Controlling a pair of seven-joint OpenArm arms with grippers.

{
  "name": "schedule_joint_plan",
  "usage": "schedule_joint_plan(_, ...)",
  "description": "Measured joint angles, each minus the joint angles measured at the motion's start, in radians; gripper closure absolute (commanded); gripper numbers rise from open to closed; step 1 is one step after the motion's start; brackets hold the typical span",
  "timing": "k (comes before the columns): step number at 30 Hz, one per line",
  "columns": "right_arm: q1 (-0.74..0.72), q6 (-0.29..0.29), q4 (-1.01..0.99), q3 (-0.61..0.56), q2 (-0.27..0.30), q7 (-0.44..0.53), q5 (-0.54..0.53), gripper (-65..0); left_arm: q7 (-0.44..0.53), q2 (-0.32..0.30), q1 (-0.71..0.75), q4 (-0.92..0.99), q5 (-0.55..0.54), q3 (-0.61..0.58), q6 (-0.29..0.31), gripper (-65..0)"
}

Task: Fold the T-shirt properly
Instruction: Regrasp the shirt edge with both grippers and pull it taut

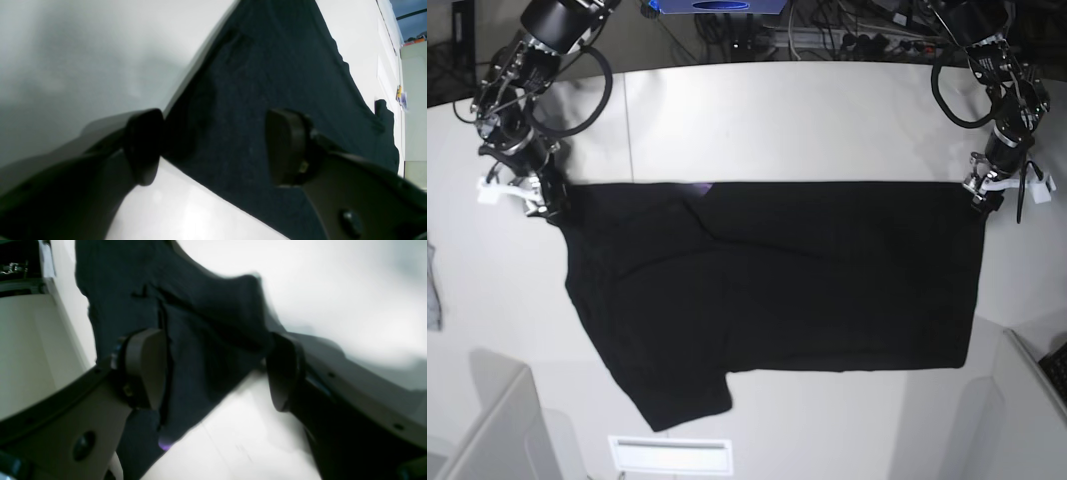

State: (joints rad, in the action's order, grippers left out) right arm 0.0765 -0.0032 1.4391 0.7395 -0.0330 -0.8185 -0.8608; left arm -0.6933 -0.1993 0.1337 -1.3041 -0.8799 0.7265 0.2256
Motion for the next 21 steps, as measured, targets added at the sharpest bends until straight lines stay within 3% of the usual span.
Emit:
schedule_joint_plan(6, 0.005, 0.001, -0.006, 0.0, -0.003, 0.023, 0.007, -32.9, -0.021, 0.006, 0.002, 0.006, 0.012, 0.0, -0.012, -16.5)
schedule_joint_plan(10, 0.008, 0.001, -0.006, 0.0, -0.002, 0.022, 0.016, -27.6, -0.029, 0.008, 0.003, 0.009, 0.013, -0.002, -0.013, -7.1)
schedule_joint_plan(21, 0.038, 0.001, -0.003, -0.083, 0.014, 0.041, 0.006, -25.7, -0.014, -0.001, -0.016, 0.081, -0.016, -0.001, 0.008, 0.0)
